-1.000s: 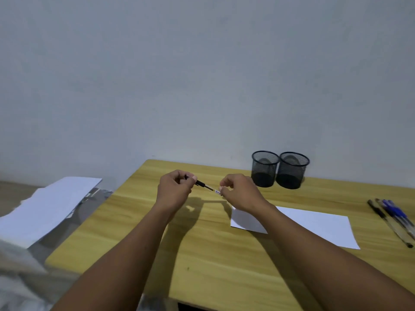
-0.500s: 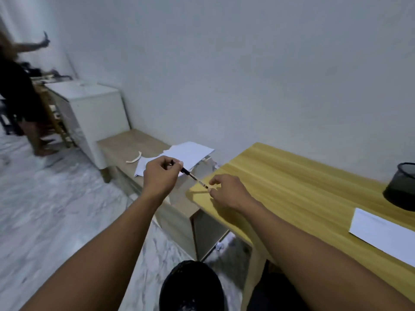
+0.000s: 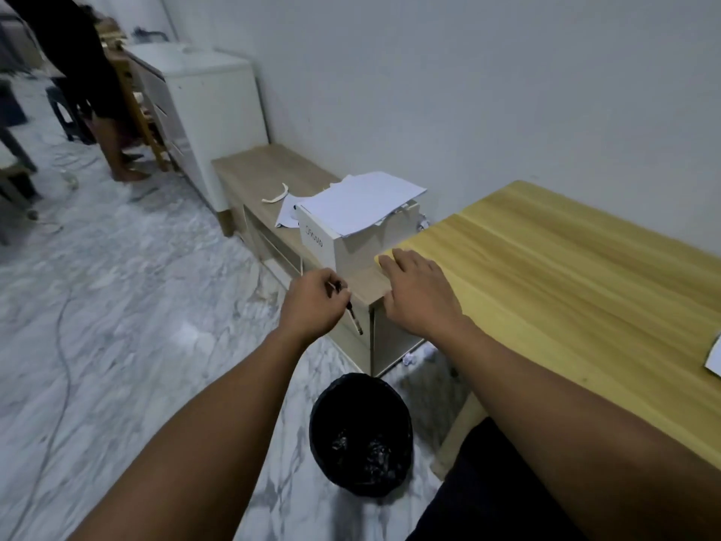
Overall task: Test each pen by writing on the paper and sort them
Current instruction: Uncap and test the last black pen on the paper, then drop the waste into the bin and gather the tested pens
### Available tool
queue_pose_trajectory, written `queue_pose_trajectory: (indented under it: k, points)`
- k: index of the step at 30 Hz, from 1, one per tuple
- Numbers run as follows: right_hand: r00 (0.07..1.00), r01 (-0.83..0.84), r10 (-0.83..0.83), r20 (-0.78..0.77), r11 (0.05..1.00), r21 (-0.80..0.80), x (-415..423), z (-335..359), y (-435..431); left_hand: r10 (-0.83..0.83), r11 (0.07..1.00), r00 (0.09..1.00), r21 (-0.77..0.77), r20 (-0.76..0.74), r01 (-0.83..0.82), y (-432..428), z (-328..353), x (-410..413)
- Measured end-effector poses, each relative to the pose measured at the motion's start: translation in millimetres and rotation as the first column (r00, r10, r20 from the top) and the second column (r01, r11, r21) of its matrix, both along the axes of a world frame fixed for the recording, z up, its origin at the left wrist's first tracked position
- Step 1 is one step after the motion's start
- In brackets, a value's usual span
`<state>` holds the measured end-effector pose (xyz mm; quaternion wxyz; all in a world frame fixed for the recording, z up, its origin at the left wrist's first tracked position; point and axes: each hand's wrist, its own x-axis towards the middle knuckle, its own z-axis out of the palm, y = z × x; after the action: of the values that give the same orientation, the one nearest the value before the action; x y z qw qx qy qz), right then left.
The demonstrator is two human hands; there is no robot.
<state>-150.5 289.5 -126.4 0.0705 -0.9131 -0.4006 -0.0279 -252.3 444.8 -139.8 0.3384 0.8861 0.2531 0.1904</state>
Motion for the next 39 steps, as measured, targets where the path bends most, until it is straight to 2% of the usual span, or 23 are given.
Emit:
queue_pose_trajectory:
  k: [3,9,13,19,27,32,34,36,39]
  points:
    - [1.0,-0.004,0.004,0.018,1.0,-0.006,2,1,-1,-0.052,0.997,0.983,0.047,-0.175,0.061,-12,-44,2]
    - [0.999,0.019,-0.017,0.049,0.999,-0.04,3,-1,3,-0.066,0.995,0.898,0.034,-0.436,0.089,-35,-122,-7]
    - [0.997,0.023,-0.02,0.072,0.999,-0.047,5,-1,5,-0.119,0.988,0.843,0.02,-0.525,0.152,-41,-151,-7]
    - [0.995,0.029,-0.024,0.095,0.998,-0.054,6,-2,7,-0.14,0.985,0.813,0.007,-0.565,0.174,-39,-169,0]
    - [0.992,0.023,-0.017,0.122,0.999,-0.047,6,-2,8,-0.144,0.988,0.835,-0.032,-0.53,0.15,-40,-175,-1]
    - [0.998,0.019,-0.018,0.061,1.0,-0.003,6,1,7,-0.108,0.993,0.909,-0.08,-0.402,0.082,-44,-156,7]
    - [1.0,0.027,-0.027,-0.002,0.998,0.064,8,3,6,-0.076,0.996,0.949,-0.074,-0.306,0.056,-46,-140,14]
    - [0.995,0.052,-0.034,-0.092,0.977,0.205,11,7,3,-0.037,0.998,0.981,-0.054,-0.193,0.027,-46,-117,20]
    - [0.942,0.205,-0.041,-0.333,0.856,0.475,15,16,-9,0.019,1.0,0.999,0.015,-0.033,-0.018,-47,-77,27]
